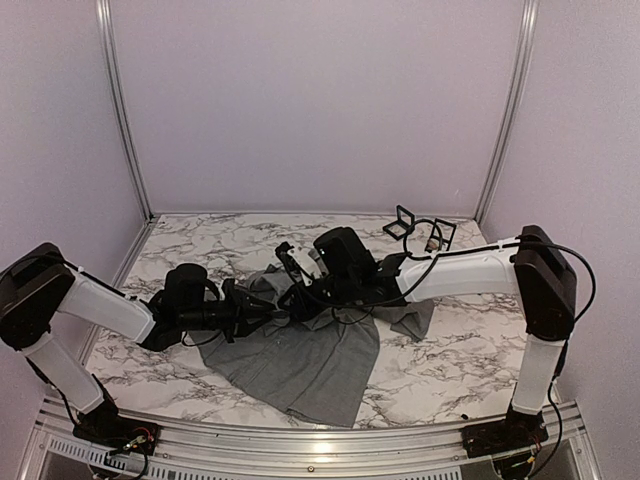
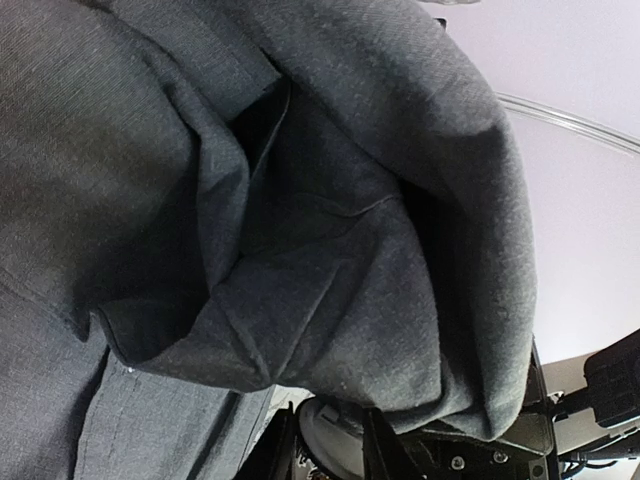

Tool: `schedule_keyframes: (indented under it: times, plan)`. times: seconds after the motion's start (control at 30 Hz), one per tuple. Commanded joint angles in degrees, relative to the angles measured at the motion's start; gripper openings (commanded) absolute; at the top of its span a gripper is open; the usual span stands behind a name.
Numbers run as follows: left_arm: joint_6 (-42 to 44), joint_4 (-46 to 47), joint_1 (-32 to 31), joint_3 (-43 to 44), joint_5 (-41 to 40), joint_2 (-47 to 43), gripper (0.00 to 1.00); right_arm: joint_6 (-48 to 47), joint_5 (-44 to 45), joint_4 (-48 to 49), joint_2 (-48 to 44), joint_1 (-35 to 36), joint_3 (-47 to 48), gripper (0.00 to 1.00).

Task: Remove the brooch from the garment
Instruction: Pick up the brooch from the crumpled clothing.

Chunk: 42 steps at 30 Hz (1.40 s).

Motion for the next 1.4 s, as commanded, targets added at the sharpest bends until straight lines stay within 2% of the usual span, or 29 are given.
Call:
schedule_keyframes:
  times: [0.0,0.1,0.2,0.47,0.57,0.6,0.63,0.73,0.8,1.1,1.37]
  plan:
    - [-2.3,5.1,-0.8,-1.4,0.4,1.7,0.22,-0.4,1.7,-1.0,-1.4,0.7,1.1,0.0]
    - [-2.4,5.3,-0.9,-1.7,0.4,1.4,0.09,-0.2,2.5,-1.4,-1.4,0.7,1.3,0.0]
    - [-1.8,4.9,-0.9,-1.8,0.2,0.6,0.01,-0.1,2.6,-1.5,-1.4,0.7,1.3,0.0]
    - [5.4,2.2,-0.9,0.6,0.1,-0.8,0.0,1.2,3.0,-2.3,-1.5,0.7,0.9,0.0]
    - [5.6,0.8,-0.9,1.4,0.4,-0.9,0.0,1.9,3.0,-2.0,-1.6,0.7,0.9,0.0]
    - [5.3,0.5,-0.9,1.5,0.6,-0.8,0.03,2.2,3.0,-2.1,-1.5,0.7,0.9,0.0]
    - [4.7,0.5,-0.9,1.2,0.5,-0.8,0.13,2.2,2.9,-2.0,-1.5,0.7,1.1,0.0]
    - [2.1,0.8,-0.9,-0.3,0.4,-1.5,0.3,2.6,2.7,-1.6,-1.5,0.8,1.1,0.0]
    - [0.8,1.0,-0.9,-1.2,0.3,-1.9,0.36,2.9,2.7,-1.5,-1.5,0.8,1.1,0.0]
    - [-2.4,1.8,-1.7,-3.3,0.3,-2.3,0.4,3.9,3.0,-0.9,-0.5,1.5,1.6,0.0]
    - [-6.6,8.4,-3.0,-3.6,-0.8,0.0,0.41,4.0,2.9,-0.9,-0.1,1.7,2.2,0.0]
